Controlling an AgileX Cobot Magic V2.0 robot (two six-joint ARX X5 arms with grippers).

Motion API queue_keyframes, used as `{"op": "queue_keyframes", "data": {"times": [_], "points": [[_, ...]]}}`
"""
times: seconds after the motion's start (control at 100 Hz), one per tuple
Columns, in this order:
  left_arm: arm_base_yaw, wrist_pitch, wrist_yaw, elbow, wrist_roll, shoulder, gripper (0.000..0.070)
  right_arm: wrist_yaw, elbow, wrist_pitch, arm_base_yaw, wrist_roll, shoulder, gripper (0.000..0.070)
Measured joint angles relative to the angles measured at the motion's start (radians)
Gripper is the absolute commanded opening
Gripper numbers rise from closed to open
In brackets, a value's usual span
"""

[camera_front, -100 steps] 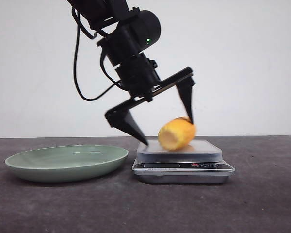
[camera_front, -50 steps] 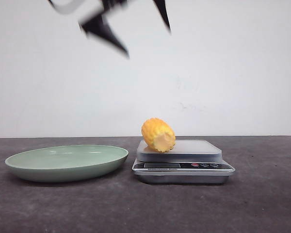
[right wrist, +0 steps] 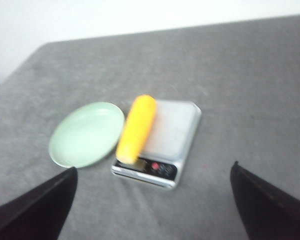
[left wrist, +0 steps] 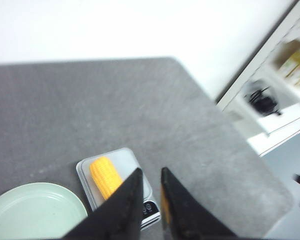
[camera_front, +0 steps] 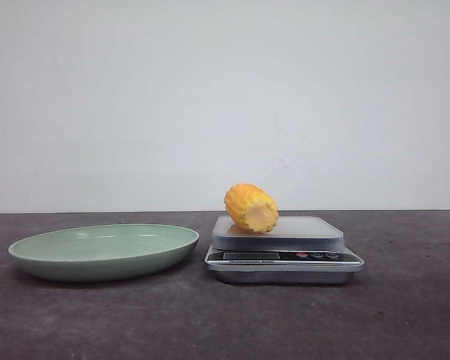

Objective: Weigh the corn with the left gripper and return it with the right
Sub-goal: 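Raise the left gripper away from the scale, then lower the right gripper onto the corn on the scale and grasp it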

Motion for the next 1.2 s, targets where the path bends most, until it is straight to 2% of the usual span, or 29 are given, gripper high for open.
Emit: {"op": "queue_keyframes", "data": {"times": [0.13,0.36,0.49,0.58,0.71,0.88,0.94,1.02,1.2], "points": [[0.0,-0.092,0.0,0.003,-0.006,-0.114,0.0009,-0.013,0.0,0.101,0.0,0.002,0.028,0.0521],[0.0,-0.31,0.0,0.005,-0.007,-0.239,0.001,-0.141,0.0,0.396,0.009,0.079,0.157,0.0521],[0.0,-0.372,0.0,0.004,0.0,-0.303,0.0009,-0.145,0.028,0.522,0.056,0.119,0.264,0.0522],[-0.002,-0.394,-0.002,0.005,0.001,-0.336,0.0009,-0.085,0.079,0.549,0.114,0.126,0.354,0.0522],[-0.002,-0.396,-0.003,0.005,0.001,-0.352,0.001,0.042,0.167,0.542,0.233,0.108,0.496,0.0522],[-0.002,-0.396,-0.001,0.005,0.001,-0.353,0.001,0.303,0.281,0.454,0.401,0.069,0.709,0.0522],[-0.002,-0.396,0.005,0.005,0.001,-0.353,0.001,0.37,0.307,0.416,0.431,0.056,0.792,0.0522],[-0.002,-0.396,0.029,0.005,0.001,-0.354,0.001,0.404,0.323,0.388,0.447,0.054,0.9,0.0522],[-0.002,-0.396,0.083,0.005,0.001,-0.356,0.001,0.414,0.324,0.358,0.453,0.104,1.098,0.0522]]}}
